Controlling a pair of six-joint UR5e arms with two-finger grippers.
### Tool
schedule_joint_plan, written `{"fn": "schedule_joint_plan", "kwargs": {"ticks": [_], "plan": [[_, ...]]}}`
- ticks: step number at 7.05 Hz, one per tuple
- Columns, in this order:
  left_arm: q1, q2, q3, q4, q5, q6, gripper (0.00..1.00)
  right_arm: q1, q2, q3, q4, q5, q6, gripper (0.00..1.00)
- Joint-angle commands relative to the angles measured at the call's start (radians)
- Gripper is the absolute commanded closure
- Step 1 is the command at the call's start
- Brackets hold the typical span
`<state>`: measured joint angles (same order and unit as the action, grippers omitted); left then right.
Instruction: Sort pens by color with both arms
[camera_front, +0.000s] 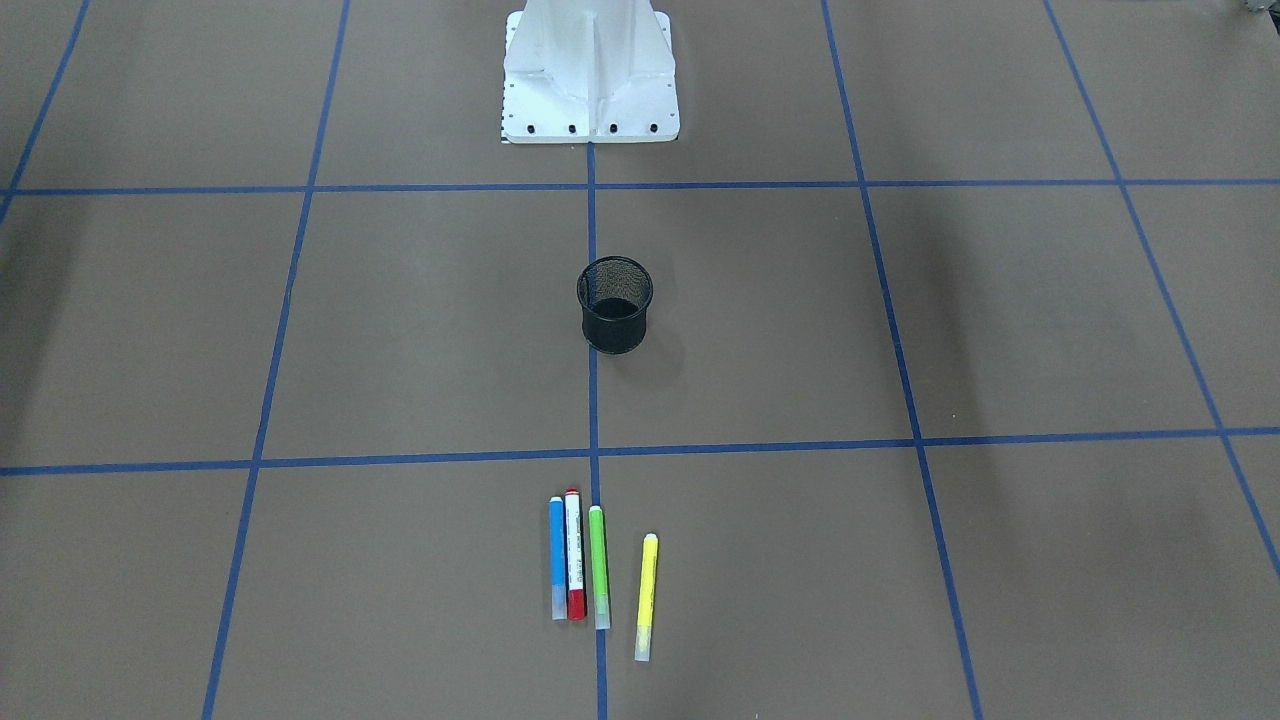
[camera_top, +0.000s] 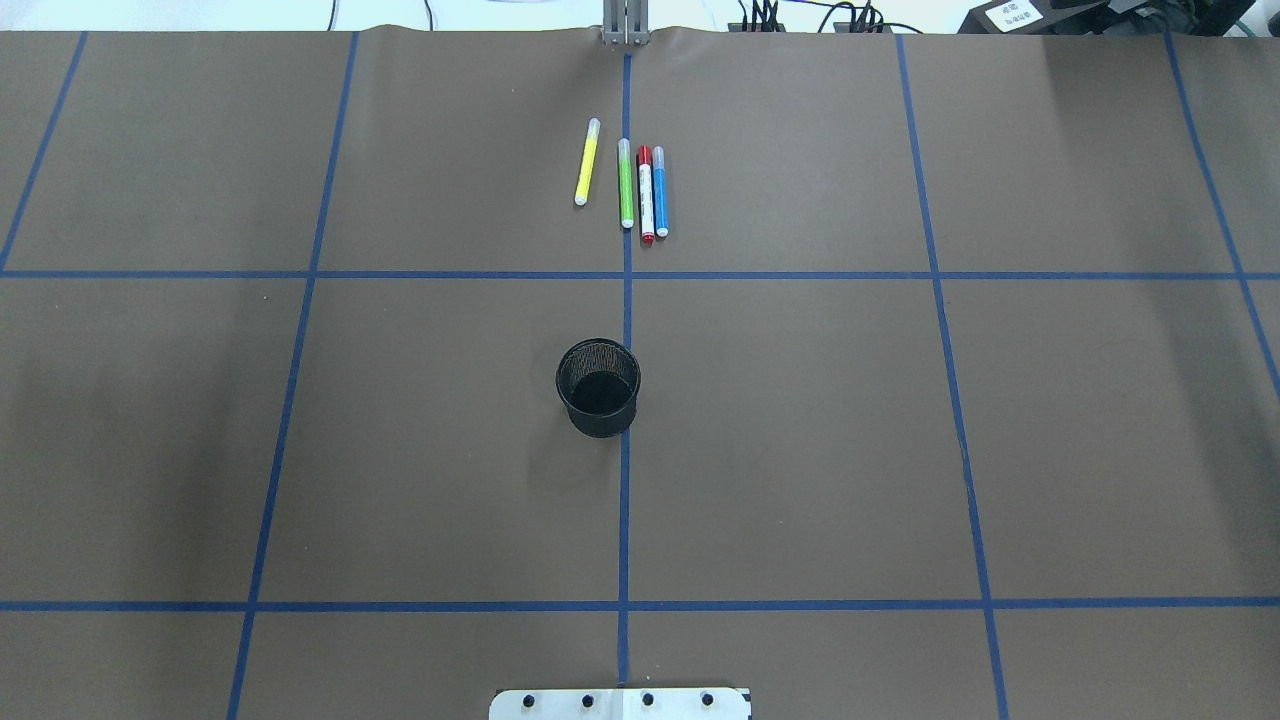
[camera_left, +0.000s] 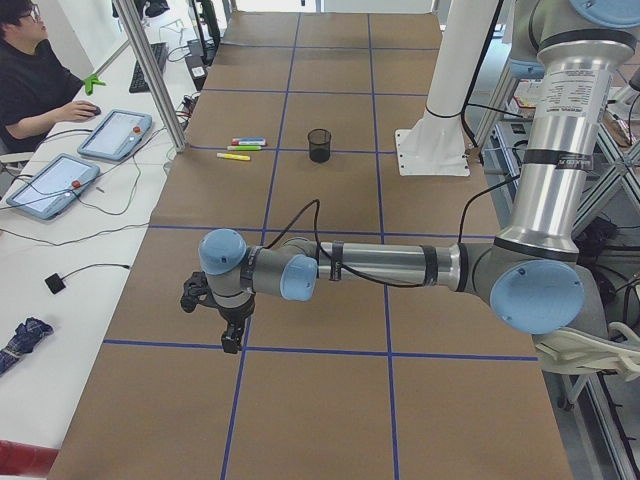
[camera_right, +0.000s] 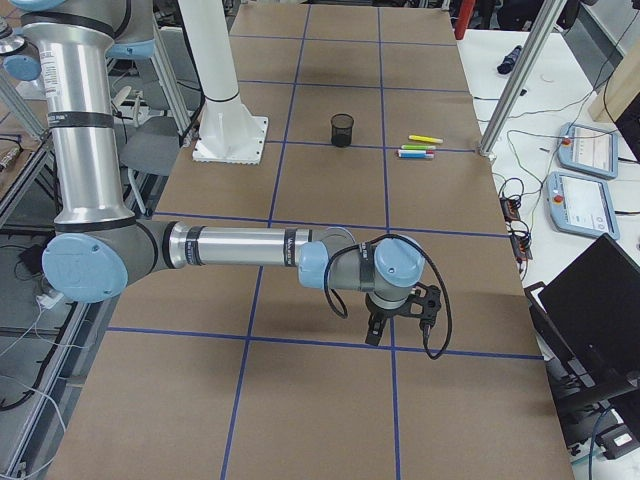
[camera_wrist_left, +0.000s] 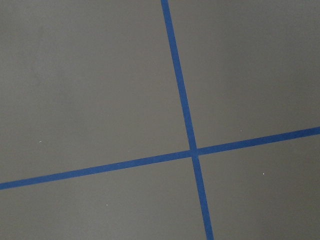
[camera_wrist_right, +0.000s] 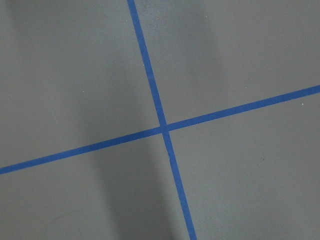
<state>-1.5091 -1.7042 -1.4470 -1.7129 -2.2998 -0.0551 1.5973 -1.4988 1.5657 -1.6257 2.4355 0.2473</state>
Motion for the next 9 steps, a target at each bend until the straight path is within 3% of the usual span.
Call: {"fn": "schedule_joint_plan", "kwargs": {"ticks": [1,9], "plan": [[-0.002,0.011,-0.042,0.008,-0.054,-0.039,0.0,-0.019,0.006,0.071,-0.062,-0.021,0.004,0.0],[-0.014,0.032,-0.059,0.01,-0.05,-0.031,0.0,-0.036,-0.006,0.062,-0.054,-0.021,0.006,0.0]]}}
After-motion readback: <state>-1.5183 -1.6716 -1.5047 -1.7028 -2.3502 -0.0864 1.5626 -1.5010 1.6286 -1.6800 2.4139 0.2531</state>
